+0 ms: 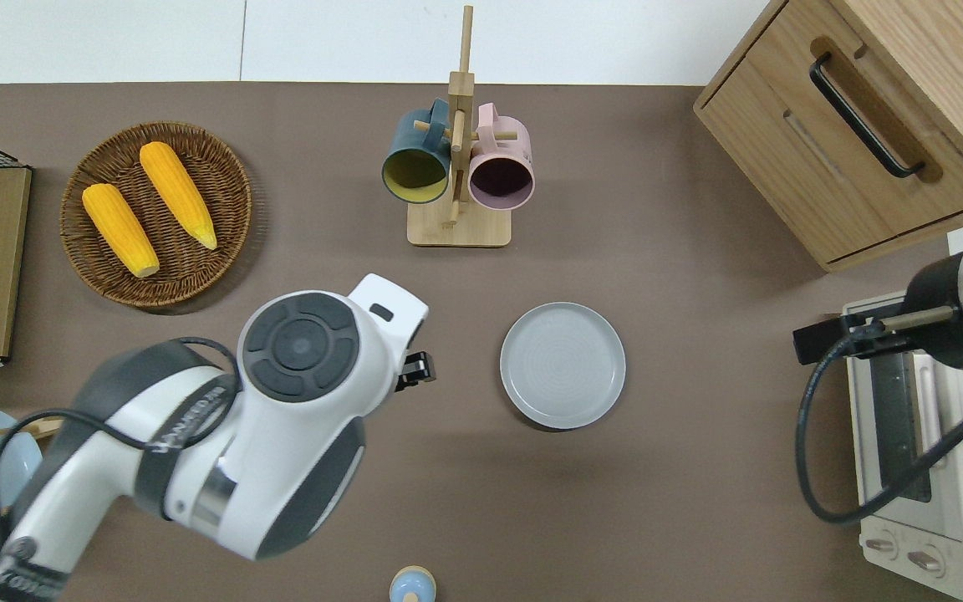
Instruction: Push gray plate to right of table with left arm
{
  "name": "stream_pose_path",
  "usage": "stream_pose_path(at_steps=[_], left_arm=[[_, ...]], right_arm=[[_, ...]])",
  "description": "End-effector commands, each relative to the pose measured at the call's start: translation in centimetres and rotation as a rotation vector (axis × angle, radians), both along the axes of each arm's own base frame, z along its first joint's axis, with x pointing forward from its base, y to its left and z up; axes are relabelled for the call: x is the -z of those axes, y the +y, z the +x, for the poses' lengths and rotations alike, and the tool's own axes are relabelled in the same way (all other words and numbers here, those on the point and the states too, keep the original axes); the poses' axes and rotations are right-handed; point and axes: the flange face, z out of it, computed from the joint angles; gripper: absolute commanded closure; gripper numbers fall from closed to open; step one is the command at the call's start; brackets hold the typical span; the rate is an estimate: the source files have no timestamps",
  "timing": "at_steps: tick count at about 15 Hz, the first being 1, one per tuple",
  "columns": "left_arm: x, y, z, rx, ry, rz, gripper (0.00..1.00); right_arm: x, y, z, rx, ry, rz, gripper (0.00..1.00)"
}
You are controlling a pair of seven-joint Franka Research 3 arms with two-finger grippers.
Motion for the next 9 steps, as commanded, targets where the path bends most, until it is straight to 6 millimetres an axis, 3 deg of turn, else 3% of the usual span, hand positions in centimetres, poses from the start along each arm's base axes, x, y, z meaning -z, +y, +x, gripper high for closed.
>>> stream_pose_path(at_steps=[1, 4, 9], left_arm=[[-4.3, 5.9, 0.3, 0.062, 0.053, -0.005, 0.0], [-7.5, 11.4, 1.0, 0.093, 0.071, -0.014, 0.0], [-13.5, 18.7, 2.2, 0.147, 0.064, -0.045, 0.0]], right_arm=[[-0.4, -0.3, -0.2, 0.018, 0.005, 0.004, 0.017], [-0.4, -0.2, -0.3, 0.017, 0.004, 0.002, 0.017], [-0.4, -0.2, -0.3, 0.017, 0.005, 0.004, 0.017]])
